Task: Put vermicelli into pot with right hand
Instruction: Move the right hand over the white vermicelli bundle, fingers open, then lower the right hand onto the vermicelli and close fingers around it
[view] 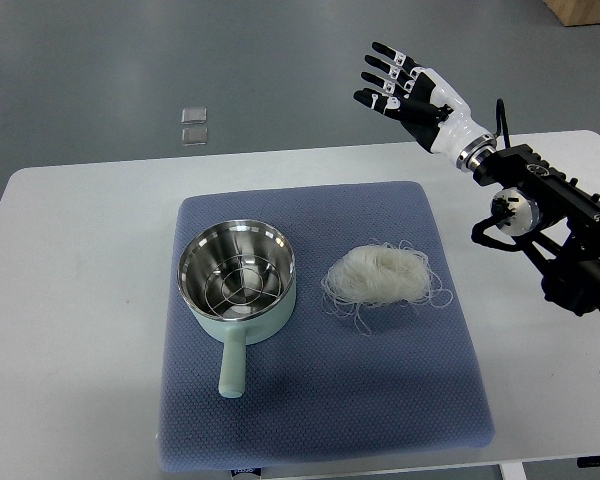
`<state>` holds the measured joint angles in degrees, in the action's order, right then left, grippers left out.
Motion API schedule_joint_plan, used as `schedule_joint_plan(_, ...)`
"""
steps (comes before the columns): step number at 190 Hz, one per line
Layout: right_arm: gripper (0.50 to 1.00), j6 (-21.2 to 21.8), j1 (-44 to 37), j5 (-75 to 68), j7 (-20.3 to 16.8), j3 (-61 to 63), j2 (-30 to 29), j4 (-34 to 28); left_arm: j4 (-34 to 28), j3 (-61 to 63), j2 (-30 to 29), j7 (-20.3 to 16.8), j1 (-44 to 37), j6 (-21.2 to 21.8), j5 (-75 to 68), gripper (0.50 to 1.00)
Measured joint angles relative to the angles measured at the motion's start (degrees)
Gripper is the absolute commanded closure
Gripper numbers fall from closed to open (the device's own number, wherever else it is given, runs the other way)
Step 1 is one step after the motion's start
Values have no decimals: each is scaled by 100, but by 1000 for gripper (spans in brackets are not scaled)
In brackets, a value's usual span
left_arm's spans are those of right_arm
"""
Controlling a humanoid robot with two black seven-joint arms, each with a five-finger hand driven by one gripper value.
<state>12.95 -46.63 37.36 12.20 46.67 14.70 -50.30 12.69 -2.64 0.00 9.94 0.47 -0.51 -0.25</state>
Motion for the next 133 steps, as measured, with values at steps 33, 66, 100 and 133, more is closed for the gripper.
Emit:
schedule_joint_plan(33, 572, 1124, -1568, 2012, -641, -2214, 1357, -618, 43, 8, 0, 0, 4, -11, -20, 500)
schedule_joint_plan(66, 572, 2033, -3571, 2472, -1519, -4447, 2128, -1469, 53, 17, 0, -1, -2, -7, -4, 500)
schedule_joint_plan(100, 572, 2202, -4325, 1777, -2030, -5239, 2330, -2152, 119, 25, 0, 0, 0, -2, -10, 500)
schedule_joint_plan(133, 572, 2045, -3980, 1135, -2198, -5177, 2331, -2239, 174, 12, 0, 2, -3, -2, -4, 500)
